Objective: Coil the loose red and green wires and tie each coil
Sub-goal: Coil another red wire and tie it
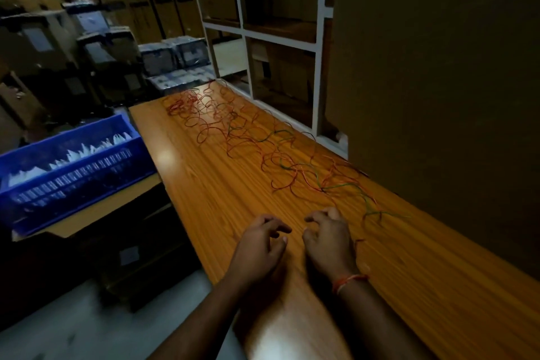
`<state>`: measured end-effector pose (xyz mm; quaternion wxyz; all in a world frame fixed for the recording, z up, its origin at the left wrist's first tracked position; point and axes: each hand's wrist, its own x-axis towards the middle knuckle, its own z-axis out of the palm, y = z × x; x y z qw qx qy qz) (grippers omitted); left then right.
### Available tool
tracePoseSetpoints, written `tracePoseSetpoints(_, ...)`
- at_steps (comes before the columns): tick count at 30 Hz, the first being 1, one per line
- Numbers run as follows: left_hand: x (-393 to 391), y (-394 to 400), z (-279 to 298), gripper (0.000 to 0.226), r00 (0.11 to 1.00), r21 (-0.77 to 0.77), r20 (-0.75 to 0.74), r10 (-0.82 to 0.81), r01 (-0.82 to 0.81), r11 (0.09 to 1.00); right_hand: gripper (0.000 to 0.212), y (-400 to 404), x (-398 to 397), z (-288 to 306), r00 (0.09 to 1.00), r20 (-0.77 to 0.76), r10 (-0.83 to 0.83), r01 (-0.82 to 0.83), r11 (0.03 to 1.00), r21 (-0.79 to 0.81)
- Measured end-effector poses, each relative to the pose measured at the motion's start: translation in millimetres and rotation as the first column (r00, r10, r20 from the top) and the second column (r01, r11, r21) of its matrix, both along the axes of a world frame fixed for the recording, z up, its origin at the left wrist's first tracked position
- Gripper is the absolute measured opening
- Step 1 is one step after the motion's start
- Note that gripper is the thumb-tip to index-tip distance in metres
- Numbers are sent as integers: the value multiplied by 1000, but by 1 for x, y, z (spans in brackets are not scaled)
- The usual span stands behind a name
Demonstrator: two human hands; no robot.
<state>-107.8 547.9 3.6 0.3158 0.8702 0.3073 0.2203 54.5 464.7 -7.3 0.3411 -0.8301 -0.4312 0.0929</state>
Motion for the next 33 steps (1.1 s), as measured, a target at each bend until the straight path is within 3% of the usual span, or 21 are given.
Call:
tracePoseSetpoints(8, 53, 97, -29, 29, 971, 32, -218, 97, -92, 995, 23, 38, 8, -13, 995, -102, -7, 9, 1000, 26)
tracePoseSetpoints(14, 89, 161, -41, 41, 957, -11, -281, -69, 69, 998, 24, 52, 9, -10, 981, -173, -86, 104, 990, 95)
tracePoseSetpoints(17, 85, 168, -34, 35, 970, -13, -237, -50, 48, 999, 25, 65, 10, -8, 982, -156, -110, 128, 986, 108)
tracePoseSetpoints(19, 76, 161, -22, 23, 990, -59, -132, -50, 43, 997, 29, 75, 11, -7, 979, -154, -134, 151, 983, 106)
tracePoseSetpoints(21, 64, 149, -7, 16, 998, -211, 35, -48, 54, 976, 50, 82, 12, -7, 974, -192, -118, 143, 983, 119)
tracePoseSetpoints(24, 47, 131, 14, 21, 973, -461, 211, -94, 184, 868, 81, 87, 5, -13, 950, -309, 41, 6, 989, 150)
tracePoseSetpoints(25, 42, 127, 19, 20, 963, -505, 237, -130, 236, 830, 78, 89, -1, -14, 941, -324, 95, -41, 985, 169)
tracePoseSetpoints(29, 29, 126, 32, 18, 924, -599, 344, -169, 354, 718, 30, 90, -24, -19, 937, -316, 148, -36, 942, 333)
tracePoseSetpoints(31, 23, 138, 23, 29, 921, -573, 384, -70, 297, 764, 21, 83, -35, -21, 914, -377, 149, -11, 939, 345)
tracePoseSetpoints(33, 15, 157, 8, 40, 943, -389, 334, -16, 153, 908, 31, 74, -45, -22, 845, -522, 117, 80, 937, 340)
